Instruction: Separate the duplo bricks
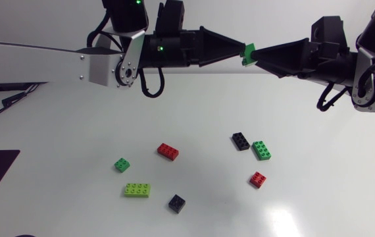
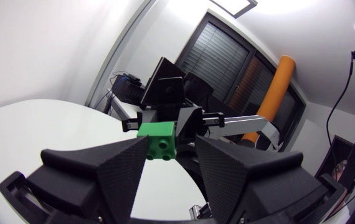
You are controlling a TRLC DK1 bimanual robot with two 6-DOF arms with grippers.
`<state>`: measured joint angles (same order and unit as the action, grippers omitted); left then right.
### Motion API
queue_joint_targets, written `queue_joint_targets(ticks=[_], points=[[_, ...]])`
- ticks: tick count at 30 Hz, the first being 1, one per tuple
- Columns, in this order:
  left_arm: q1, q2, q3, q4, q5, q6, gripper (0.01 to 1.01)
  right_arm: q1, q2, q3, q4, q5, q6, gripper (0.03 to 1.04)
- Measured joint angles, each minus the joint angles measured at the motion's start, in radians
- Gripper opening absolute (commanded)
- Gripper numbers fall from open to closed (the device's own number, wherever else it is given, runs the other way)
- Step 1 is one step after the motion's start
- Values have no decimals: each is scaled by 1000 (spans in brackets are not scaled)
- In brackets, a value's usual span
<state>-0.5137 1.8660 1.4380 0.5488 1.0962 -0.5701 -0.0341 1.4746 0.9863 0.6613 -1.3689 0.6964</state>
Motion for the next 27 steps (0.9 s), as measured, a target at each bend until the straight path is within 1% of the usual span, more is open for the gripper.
queue_joint_targets(ticks=[12,21,27], points=[[0,5,0,34,0,0,525,2,-6,-1,0,0,0,233],[3,39,0,35,0,0,525,2,-20,-3,1,0,0,233],[19,47,0,35,0,0,525,-5,-38,-26,2,-4,0,233]])
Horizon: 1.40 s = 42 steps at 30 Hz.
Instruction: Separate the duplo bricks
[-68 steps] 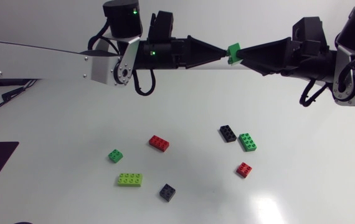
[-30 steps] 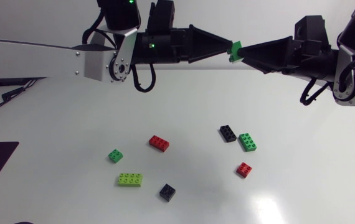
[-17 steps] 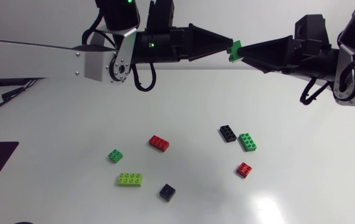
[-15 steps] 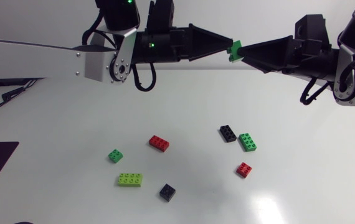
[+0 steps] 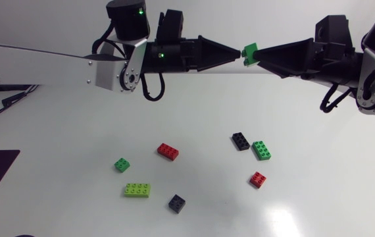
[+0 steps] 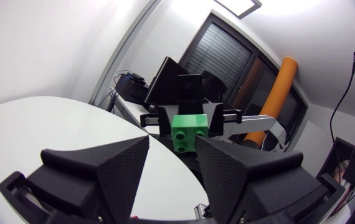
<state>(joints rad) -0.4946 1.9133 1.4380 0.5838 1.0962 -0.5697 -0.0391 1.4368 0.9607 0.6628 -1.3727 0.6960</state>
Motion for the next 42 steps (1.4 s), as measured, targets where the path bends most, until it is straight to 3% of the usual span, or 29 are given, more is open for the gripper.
queue_joint_targets(ticks=[42], points=[[-19,-15,0,0,-3,0,525,8,38,-2,3,11,-4,231]])
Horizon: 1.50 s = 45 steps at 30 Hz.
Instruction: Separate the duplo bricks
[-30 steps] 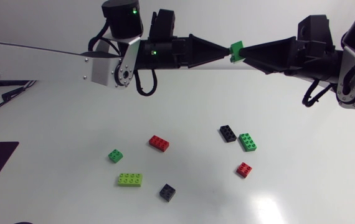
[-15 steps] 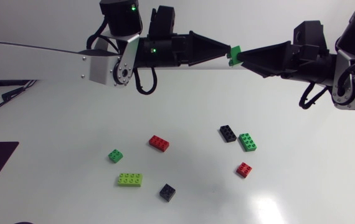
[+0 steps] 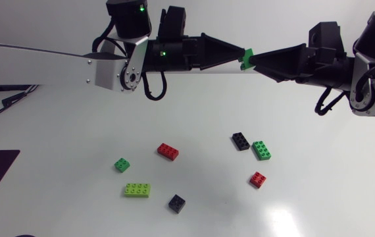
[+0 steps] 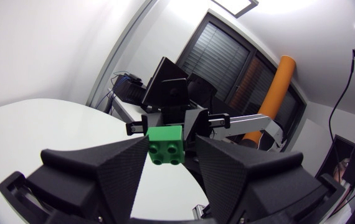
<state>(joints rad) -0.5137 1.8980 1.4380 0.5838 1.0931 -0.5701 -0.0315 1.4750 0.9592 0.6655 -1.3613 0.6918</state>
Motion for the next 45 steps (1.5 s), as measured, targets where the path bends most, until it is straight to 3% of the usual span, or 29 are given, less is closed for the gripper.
queue_joint_targets(ticks=[14,19,24,27,30,33,37,40,45], points=[[0,12,0,0,0,0,525,5,-5,0,0,0,0,231],[42,6,0,-17,0,2,525,-42,-10,-3,0,-1,-12,228],[89,-49,0,-199,-35,95,523,-80,-27,-11,0,-1,-35,215],[79,-90,5,-383,-117,222,523,-93,-25,-11,-4,1,-42,215],[53,-110,10,-484,-192,317,523,-101,-23,-11,-10,29,-58,213],[27,-125,13,-566,-264,396,523,-100,-23,-1,-156,94,-158,213],[0,-149,11,-616,-343,472,523,-57,-23,30,-556,278,-474,218],[-15,-184,3,-623,-394,502,523,20,-23,30,-626,414,-614,218],[-45,-242,-27,-669,-527,569,525,98,-33,30,-697,615,-731,221]])
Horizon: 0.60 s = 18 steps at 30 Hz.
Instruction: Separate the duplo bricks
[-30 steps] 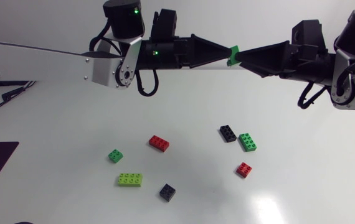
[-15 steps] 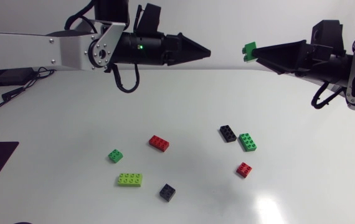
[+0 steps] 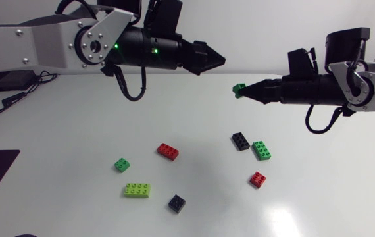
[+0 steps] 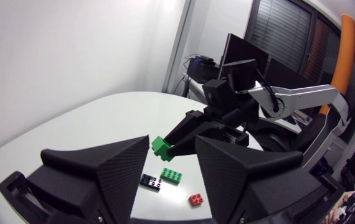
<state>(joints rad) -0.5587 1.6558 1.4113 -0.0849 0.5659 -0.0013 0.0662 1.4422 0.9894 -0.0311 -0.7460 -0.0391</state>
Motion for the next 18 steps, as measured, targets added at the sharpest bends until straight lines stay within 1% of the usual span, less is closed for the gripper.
queue_joint_targets(ticks=[4,7,11,13,18], points=[[-24,-17,-40,-53,-112,72,525,85,-2,0,-81,154,-92,223],[-32,-18,-71,-87,-173,122,525,143,5,0,-130,234,-150,225],[-33,-23,-115,-119,-222,168,525,223,44,3,-246,346,-226,225],[-33,-27,-130,-130,-239,180,525,257,79,3,-277,384,-253,225],[-32,-61,-161,-145,-263,196,525,288,137,-32,-284,420,-294,226]])
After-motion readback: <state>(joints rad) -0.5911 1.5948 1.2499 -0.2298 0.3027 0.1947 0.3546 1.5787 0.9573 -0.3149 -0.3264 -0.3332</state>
